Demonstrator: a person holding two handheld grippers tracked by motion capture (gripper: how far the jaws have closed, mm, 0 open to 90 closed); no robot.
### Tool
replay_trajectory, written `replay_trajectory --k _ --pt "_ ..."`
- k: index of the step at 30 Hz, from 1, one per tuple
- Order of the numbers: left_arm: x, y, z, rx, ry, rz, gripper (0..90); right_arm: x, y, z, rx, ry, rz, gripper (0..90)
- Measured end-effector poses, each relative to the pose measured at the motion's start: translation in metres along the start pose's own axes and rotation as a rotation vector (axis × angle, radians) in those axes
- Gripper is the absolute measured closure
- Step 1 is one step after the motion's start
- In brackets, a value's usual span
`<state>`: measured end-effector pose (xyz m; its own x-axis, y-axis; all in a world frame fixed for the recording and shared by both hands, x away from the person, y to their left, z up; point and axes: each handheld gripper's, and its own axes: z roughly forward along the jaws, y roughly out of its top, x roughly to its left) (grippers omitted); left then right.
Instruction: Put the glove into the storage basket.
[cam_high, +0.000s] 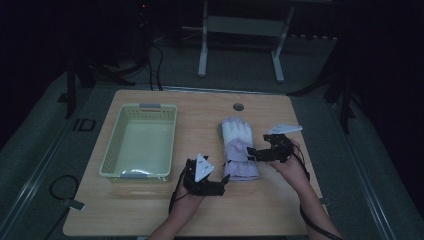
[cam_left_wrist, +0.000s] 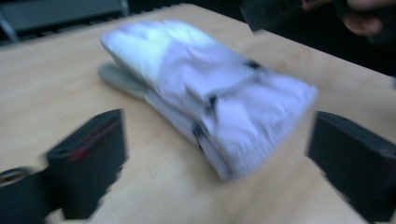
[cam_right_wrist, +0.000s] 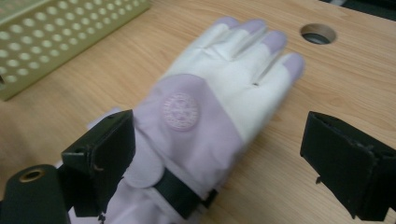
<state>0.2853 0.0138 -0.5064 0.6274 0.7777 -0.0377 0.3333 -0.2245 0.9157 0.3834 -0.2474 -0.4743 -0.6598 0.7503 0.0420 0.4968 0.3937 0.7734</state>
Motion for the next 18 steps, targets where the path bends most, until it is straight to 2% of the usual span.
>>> replay_trajectory --k 1,3,4,6,10,11,14,15,16,18 --pt "0.000 0.009 0.010 0.019 -0.013 -0.020 13.1 -0.003 0.000 0.003 -0.009 0.001 0.016 11.6" --pt "-0.001 0.015 0.022 0.052 0.001 -0.034 13.9 -0.004 0.000 0.008 -0.010 -0.008 0.017 13.1" --pt "-0.001 0.016 0.028 0.086 0.003 -0.044 14.0 -0.006 -0.001 0.010 -0.011 -0.014 0.021 13.3" --pt "0.000 0.014 0.038 0.153 0.016 -0.079 14.5 -0.009 -0.003 0.017 -0.001 -0.015 0.033 14.3" --pt "-0.001 0.002 0.050 0.234 0.009 -0.138 17.3 -0.013 -0.014 0.029 0.036 -0.006 0.057 15.9" --pt "-0.001 -0.002 0.052 0.243 0.009 -0.158 19.0 -0.014 -0.018 0.032 0.044 0.009 0.066 15.9" --pt "0.000 -0.010 0.057 0.268 0.012 -0.175 24.0 -0.016 -0.029 0.043 0.080 0.046 0.113 19.4" --pt "0.001 -0.012 0.058 0.272 0.006 -0.184 24.9 -0.016 -0.032 0.045 0.089 0.054 0.123 19.4" --pt "0.003 -0.017 0.061 0.285 -0.017 -0.199 27.7 -0.017 -0.034 0.047 0.101 0.072 0.137 23.3" --pt "0.004 -0.019 0.064 0.291 -0.029 -0.207 30.2 -0.020 -0.038 0.052 0.124 0.105 0.165 27.9"
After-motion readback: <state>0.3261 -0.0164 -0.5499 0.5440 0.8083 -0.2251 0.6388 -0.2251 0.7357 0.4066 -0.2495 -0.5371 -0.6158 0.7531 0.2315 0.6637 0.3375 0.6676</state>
